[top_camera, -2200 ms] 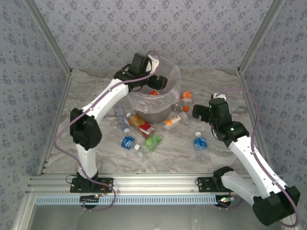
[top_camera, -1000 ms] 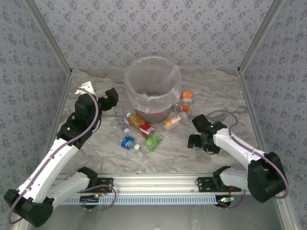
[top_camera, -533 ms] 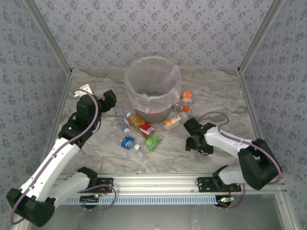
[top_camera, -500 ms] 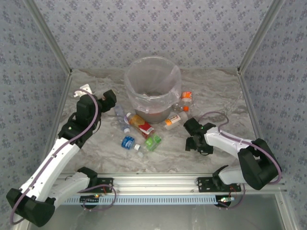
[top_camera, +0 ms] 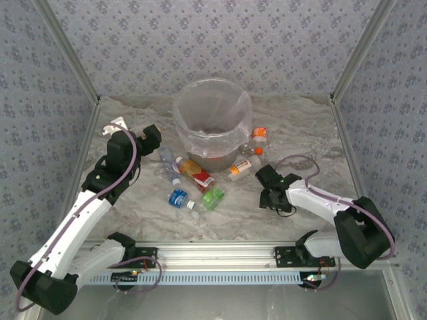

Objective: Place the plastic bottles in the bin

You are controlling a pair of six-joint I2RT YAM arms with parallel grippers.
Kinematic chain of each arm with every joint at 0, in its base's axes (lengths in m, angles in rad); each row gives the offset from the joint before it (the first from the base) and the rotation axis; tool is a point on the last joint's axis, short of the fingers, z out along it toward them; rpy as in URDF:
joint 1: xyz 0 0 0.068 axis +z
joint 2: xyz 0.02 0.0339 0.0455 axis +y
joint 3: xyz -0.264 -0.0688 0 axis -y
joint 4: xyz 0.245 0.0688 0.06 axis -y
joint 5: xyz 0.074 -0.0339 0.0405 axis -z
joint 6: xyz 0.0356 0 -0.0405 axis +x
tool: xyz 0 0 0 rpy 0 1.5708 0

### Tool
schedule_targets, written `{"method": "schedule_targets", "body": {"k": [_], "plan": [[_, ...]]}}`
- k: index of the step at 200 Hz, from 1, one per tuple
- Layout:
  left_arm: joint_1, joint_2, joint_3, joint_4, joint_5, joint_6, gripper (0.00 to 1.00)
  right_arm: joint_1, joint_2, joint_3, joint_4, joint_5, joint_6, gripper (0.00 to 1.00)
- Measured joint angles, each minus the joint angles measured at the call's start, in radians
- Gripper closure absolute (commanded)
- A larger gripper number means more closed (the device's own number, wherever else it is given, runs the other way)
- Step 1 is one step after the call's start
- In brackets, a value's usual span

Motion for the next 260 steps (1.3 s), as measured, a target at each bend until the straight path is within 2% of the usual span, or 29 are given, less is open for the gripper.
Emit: {"method": "schedule_targets", "body": {"k": [41, 81, 125, 166, 205, 243, 260], "plan": [[0.001, 0.008, -0.005, 0.0, 0.0, -0.007, 0.01, 0.0, -0.111, -0.004, 0.013, 0.058, 0.012, 0.47], [0.006, 0.014, -0.006, 0.0, 0.001, -0.007, 0.0, 0.0, -0.308, 0.001, 0.019, 0.135, 0.025, 0.47], [0.009, 0.017, -0.011, 0.001, 0.001, -0.007, 0.01, -0.005, -0.446, 0.092, 0.076, 0.203, -0.029, 0.48], [0.014, 0.018, -0.017, 0.002, 0.005, -0.011, 0.0, -0.007, -0.443, 0.235, 0.194, 0.222, -0.139, 0.48], [0.014, 0.019, -0.03, 0.001, 0.008, -0.015, 0.01, -0.007, -0.372, 0.343, 0.346, 0.208, -0.24, 0.48], [0.018, 0.021, -0.03, -0.001, 0.011, -0.02, 0.01, -0.007, -0.257, 0.494, 0.434, 0.139, -0.358, 0.46], [0.019, 0.026, -0.03, -0.007, 0.002, -0.034, 0.0, -0.007, -0.19, 0.615, 0.433, 0.077, -0.411, 0.44]]}}
